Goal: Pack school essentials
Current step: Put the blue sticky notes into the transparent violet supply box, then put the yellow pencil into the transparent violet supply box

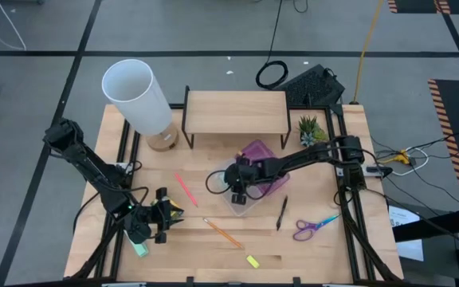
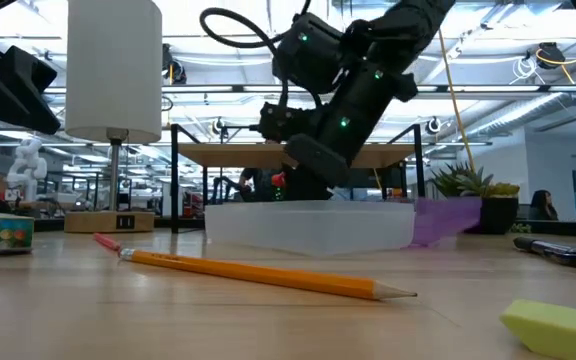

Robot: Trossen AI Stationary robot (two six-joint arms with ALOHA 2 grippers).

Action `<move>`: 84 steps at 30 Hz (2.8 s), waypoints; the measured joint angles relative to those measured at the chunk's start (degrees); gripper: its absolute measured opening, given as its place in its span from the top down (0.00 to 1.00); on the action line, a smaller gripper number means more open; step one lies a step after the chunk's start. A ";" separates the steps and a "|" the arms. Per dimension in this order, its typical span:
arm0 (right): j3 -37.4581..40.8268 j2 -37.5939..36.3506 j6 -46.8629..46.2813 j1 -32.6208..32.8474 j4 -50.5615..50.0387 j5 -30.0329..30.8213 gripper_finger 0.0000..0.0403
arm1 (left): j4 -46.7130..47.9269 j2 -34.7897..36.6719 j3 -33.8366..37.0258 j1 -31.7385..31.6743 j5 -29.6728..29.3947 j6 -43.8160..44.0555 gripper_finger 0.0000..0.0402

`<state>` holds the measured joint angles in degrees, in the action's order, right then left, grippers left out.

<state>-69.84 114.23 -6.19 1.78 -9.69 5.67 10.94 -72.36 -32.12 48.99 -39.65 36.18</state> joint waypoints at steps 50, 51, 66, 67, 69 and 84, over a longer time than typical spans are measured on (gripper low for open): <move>-13.92 7.54 -25.21 21.40 12.38 6.30 0.56 | -0.42 0.00 0.00 -2.60 -2.09 -1.37 0.63; -15.85 8.78 -26.05 21.62 9.53 6.31 0.56 | -0.40 0.00 0.00 -2.58 -2.04 -1.38 0.63; -23.24 13.12 -34.62 23.78 -9.64 9.10 0.57 | 0.52 0.00 0.00 -2.32 -0.45 -1.35 0.63; -23.24 13.17 -34.30 23.87 -10.39 9.10 0.58 | 0.52 0.00 0.00 -2.32 -0.45 -1.33 0.63; -23.24 13.18 -33.89 23.85 -12.09 9.12 0.62 | 0.50 0.00 0.00 -2.32 -0.45 -1.28 0.63; -23.41 14.71 -32.38 22.67 -18.79 6.71 0.98 | 0.50 0.00 0.00 -2.32 -0.43 -0.98 0.63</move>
<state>-93.25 128.94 -38.57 24.45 -28.48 12.38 11.44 -72.36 -32.12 46.68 -40.07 35.20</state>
